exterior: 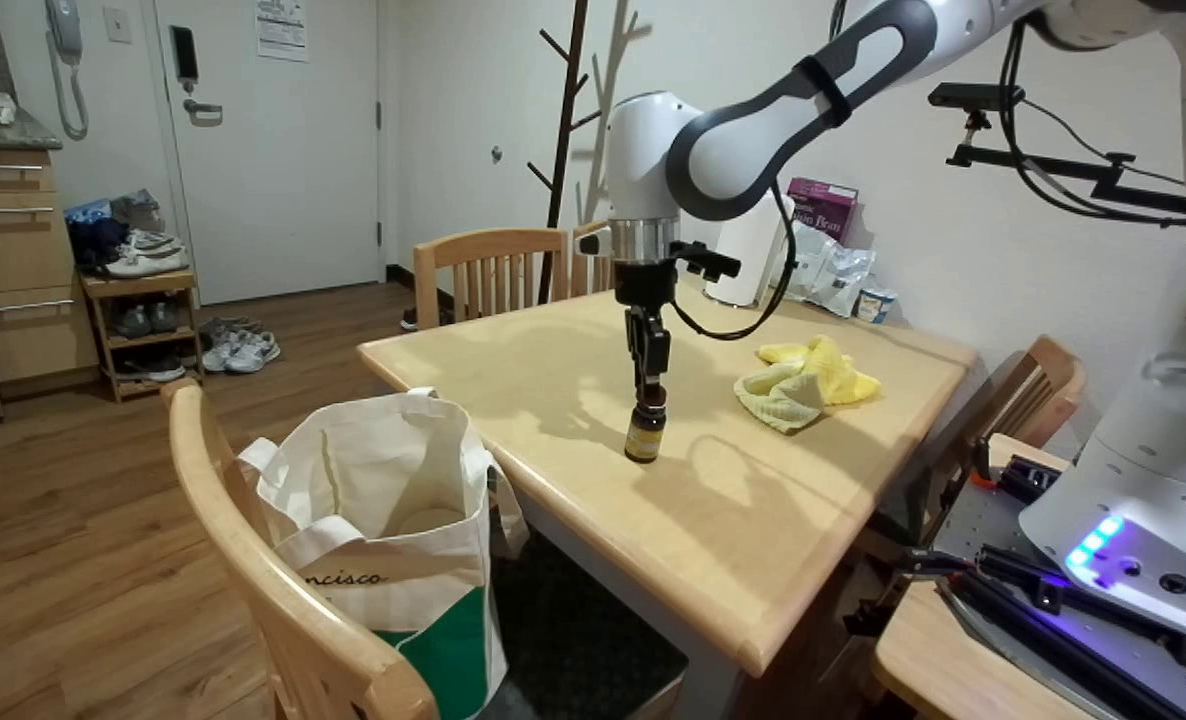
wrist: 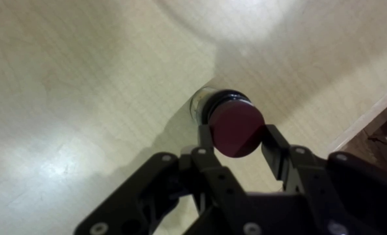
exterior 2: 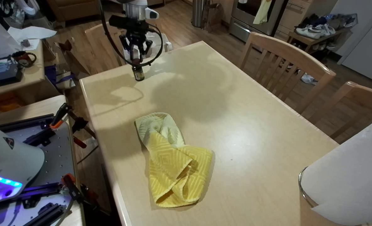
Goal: Pick the lid on the table and put it on the bottle
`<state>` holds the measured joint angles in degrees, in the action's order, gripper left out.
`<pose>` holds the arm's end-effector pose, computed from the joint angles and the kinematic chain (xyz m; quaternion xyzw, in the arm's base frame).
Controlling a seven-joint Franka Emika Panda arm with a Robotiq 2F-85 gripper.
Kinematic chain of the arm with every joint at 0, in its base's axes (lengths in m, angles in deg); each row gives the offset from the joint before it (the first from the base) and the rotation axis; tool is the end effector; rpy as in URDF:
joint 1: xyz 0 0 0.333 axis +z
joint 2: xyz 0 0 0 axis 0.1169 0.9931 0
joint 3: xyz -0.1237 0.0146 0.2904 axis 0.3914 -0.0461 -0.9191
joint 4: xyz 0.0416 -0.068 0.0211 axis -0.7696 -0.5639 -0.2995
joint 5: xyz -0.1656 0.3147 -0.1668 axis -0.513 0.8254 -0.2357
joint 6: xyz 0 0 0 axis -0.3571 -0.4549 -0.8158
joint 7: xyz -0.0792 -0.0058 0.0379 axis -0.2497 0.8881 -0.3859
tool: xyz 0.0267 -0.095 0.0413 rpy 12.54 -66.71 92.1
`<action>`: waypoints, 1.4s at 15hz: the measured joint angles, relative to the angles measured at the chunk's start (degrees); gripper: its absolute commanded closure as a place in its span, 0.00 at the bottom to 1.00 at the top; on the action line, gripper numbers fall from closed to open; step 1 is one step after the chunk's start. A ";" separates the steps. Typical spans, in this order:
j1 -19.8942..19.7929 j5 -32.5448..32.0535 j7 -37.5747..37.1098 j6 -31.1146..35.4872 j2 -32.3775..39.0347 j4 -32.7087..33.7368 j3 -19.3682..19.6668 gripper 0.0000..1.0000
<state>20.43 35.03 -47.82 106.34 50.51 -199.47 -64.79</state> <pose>0.5260 0.2839 0.2298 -0.8980 -0.4242 0.1140 0.0257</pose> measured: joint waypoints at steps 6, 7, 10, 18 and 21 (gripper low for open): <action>-0.04 1.76 0.00 0.13 0.16 -0.01 -0.26 0.82; -0.04 2.32 0.00 0.21 0.22 -0.01 -0.28 0.82; -0.10 3.98 0.01 0.84 0.48 -0.05 -0.32 0.31; -1.06 5.17 0.03 4.30 1.79 -0.78 -0.27 0.00; -1.46 5.16 0.03 4.30 1.53 -0.77 -0.13 0.00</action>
<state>18.96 40.18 -47.79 110.64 52.04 -200.24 -64.92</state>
